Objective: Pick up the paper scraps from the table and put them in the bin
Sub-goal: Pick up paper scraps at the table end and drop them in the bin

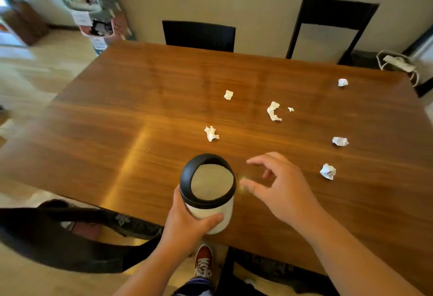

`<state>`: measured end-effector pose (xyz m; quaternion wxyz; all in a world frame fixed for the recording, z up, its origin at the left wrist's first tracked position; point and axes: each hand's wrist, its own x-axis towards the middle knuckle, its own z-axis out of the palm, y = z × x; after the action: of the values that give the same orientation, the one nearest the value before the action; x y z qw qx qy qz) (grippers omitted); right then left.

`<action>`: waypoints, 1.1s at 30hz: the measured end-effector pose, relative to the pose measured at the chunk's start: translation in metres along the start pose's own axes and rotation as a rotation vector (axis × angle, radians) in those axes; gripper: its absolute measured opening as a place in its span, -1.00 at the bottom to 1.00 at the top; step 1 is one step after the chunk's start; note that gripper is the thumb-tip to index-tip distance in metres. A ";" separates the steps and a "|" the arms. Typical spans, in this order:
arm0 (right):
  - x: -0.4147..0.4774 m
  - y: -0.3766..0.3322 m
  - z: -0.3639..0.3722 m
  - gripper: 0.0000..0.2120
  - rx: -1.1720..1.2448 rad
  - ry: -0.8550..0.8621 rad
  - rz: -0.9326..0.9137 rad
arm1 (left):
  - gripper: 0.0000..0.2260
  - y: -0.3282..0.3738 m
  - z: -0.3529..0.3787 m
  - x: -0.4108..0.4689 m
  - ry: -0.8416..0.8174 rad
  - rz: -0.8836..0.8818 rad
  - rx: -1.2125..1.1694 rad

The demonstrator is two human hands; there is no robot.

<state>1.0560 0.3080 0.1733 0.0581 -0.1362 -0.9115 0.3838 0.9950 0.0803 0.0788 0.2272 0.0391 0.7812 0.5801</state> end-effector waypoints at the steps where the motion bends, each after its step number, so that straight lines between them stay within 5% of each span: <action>1: 0.004 0.007 0.001 -0.63 0.000 -0.018 0.034 | -0.06 -0.002 -0.004 0.004 0.014 -0.006 0.001; 13: 0.163 0.061 0.093 -0.76 -0.030 -0.233 0.329 | 0.07 0.001 -0.081 0.142 0.120 -0.008 0.092; 22: 0.275 0.073 0.172 -0.49 -0.369 -0.314 0.150 | -0.14 -0.001 -0.104 0.250 0.101 0.047 0.126; 33: 0.270 0.091 0.182 -0.86 -0.350 -0.267 0.163 | -0.01 -0.012 -0.104 0.266 0.031 0.013 0.061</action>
<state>0.7782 0.3237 -0.0188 -0.1185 -0.1654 -0.9497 0.2382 0.7181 0.0708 0.0088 0.2098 0.0423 0.8018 0.5579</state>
